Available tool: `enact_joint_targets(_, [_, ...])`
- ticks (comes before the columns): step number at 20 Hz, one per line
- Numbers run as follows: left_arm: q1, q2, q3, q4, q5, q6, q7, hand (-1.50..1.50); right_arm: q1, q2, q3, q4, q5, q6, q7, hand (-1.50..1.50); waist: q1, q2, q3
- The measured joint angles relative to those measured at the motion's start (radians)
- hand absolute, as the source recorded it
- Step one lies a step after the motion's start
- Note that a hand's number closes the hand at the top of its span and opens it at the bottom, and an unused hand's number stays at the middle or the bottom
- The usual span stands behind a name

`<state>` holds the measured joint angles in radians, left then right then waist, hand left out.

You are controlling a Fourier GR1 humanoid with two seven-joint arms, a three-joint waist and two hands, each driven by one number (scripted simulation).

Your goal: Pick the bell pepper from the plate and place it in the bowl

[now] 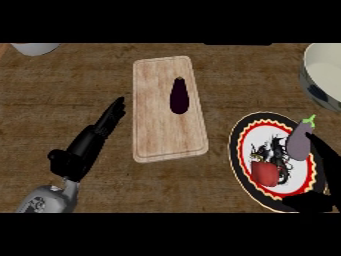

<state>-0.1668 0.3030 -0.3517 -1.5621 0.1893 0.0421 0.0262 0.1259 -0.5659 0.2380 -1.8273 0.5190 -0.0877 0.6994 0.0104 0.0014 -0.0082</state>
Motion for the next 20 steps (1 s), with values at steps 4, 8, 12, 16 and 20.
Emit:
enact_joint_targets(4, [-0.002,-0.003,0.002,0.003,-0.002,-0.006,-0.002,0.0,-0.09,0.003,0.032,-0.092,-0.092,0.199,0.257,-1.5,0.007,0.0,0.002])
enact_joint_targets(8, [0.007,-0.007,0.01,-0.01,-0.001,-0.008,0.006,0.0,-0.187,0.031,0.042,-0.143,-0.194,0.288,0.401,-1.5,0.007,-0.001,0.004])
enact_joint_targets(12, [0.013,-0.014,0.011,-0.002,-0.01,-0.013,-0.011,0.0,-0.26,0.05,0.068,-0.134,-0.243,0.306,0.471,-1.5,0.006,-0.001,0.005])
enact_joint_targets(16, [0.009,-0.017,0.021,-0.014,-0.01,-0.019,0.009,0.0,-0.295,0.078,0.102,-0.103,-0.237,0.307,0.492,-1.5,0.001,-0.001,0.006])
enact_joint_targets(20, [0.018,-0.034,0.014,-0.02,-0.025,-0.013,0.016,0.0,-0.319,0.095,0.144,-0.094,-0.197,0.305,0.504,-1.5,-0.002,-0.002,0.006])
